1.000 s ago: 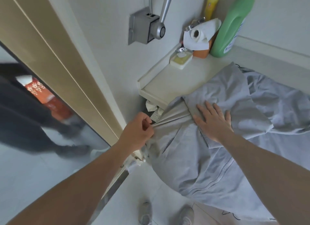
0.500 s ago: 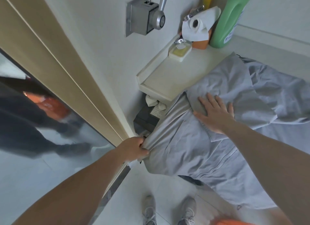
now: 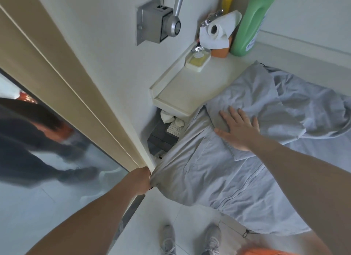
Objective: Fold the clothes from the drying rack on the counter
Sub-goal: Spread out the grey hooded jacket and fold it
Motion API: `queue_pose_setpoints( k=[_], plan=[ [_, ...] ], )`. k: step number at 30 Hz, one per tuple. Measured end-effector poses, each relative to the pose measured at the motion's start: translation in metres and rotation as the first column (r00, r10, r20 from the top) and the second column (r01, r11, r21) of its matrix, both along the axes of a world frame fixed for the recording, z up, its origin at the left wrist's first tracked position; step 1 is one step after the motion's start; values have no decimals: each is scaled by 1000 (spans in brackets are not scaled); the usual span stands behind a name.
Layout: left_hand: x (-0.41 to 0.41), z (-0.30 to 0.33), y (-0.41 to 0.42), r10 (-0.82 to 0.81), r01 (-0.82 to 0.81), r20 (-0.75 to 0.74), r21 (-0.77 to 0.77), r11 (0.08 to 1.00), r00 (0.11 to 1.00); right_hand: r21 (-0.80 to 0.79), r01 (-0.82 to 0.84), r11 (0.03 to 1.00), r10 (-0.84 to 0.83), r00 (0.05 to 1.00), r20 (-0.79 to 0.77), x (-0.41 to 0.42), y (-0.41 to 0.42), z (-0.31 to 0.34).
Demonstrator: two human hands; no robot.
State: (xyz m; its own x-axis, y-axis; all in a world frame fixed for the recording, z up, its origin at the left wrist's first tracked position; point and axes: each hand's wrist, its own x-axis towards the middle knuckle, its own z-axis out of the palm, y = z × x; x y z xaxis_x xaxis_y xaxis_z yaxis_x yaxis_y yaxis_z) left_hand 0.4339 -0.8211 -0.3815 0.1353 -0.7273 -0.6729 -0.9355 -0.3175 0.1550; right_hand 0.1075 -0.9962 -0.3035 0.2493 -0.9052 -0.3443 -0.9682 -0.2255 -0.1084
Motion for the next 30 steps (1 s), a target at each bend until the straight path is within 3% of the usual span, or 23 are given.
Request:
queue_pose_setpoints(
  k=[3, 5, 10, 13, 21, 26, 30],
  plan=[
    [-11, 17, -8, 35, -36, -15, -63, 997, 999, 0, 52, 999, -52, 992, 115, -3, -2, 16],
    [-29, 42, -26, 18, -31, -61, -209, 977, 998, -121, 148, 981, -122, 972, 203, -12, 4, 26],
    [-96, 103, -81, -239, 159, -76, -552, 818, 968, -213, 355, 910, -280, 908, 313, -53, 26, 43],
    [-149, 124, -108, -410, 281, -49, -655, 701, 911, -237, 497, 835, -393, 839, 376, -95, 48, 52],
    [-299, 140, -119, -732, 559, 14, -657, 506, 681, -128, 814, 566, -697, 556, 453, -231, 140, 39],
    [-384, 151, -122, -834, 707, 129, -608, 361, 537, -12, 884, 467, -772, 414, 482, -310, 158, 33],
    [-456, 159, -131, -873, 765, 156, -568, 303, 462, 75, 898, 433, -792, 339, 508, -373, 158, 23]
  ],
)
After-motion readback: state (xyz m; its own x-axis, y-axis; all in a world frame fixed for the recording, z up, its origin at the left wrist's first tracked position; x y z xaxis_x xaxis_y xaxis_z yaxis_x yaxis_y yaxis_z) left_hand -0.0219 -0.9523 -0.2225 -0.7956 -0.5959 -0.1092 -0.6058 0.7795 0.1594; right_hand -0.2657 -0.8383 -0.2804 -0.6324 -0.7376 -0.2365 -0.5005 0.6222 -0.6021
